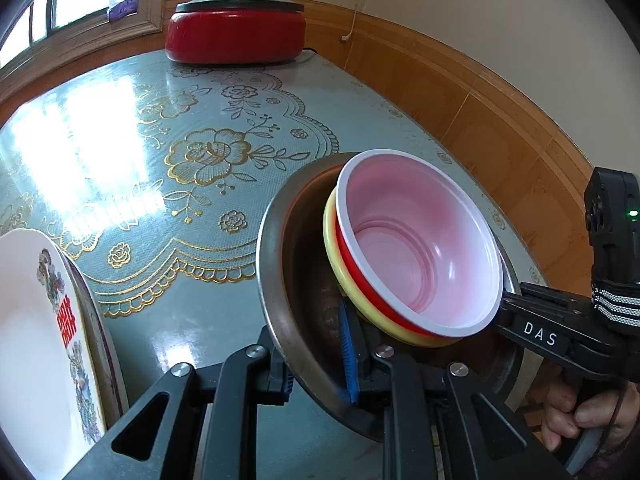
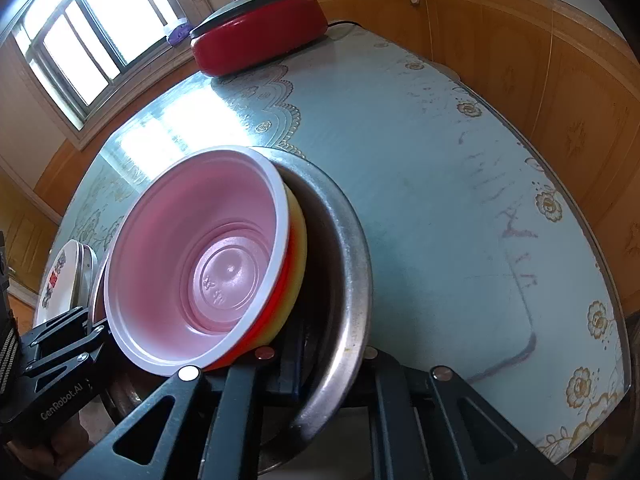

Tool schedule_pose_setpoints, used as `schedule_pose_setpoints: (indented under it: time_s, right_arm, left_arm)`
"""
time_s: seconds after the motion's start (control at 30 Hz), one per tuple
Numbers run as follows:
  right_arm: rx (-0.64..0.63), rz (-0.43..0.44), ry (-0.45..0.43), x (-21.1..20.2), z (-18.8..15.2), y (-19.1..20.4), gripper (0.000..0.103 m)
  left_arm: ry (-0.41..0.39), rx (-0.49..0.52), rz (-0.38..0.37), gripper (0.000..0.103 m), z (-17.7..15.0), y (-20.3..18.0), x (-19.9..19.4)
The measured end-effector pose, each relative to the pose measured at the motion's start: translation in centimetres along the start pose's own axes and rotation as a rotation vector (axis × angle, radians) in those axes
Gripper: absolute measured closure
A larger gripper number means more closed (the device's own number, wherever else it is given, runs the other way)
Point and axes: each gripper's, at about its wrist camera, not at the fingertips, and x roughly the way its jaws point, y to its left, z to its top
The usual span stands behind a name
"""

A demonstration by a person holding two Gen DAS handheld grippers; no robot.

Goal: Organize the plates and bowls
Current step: 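Lift the steel bowl of nested bowls with both grippers toward the plate stack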

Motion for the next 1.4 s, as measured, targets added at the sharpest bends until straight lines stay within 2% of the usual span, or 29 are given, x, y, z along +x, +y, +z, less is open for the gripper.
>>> schedule_pose_setpoints:
  time_s: [0.23, 0.53, 0.8, 1.4]
  right_arm:
    - [0.012, -0.002, -0.005, -0.3, -0.6, 0.1, 0.096]
    - [0.024, 0.006, -0.012, -1.0, -0.9, 0.6, 0.095]
    - [0.019, 0.004, -0.052, -2.8, -0.8, 1.7, 0.095]
    - [0.010, -0.003, -0.066, -3.6, -0.8, 4.5, 0.095]
  left_arm:
    - [-0.002, 0.014, 0.010, 0.084, 0.0, -0.2, -0.1]
    - [-0.055, 0.047, 0.030, 0.084, 0.2, -0.3, -1.5]
    - [-0.108, 0.073, 0.020, 0.084, 1.1, -0.1, -3.0]
    - [-0.146, 0.074, 0.009, 0.084, 0.5, 1.7, -4.7]
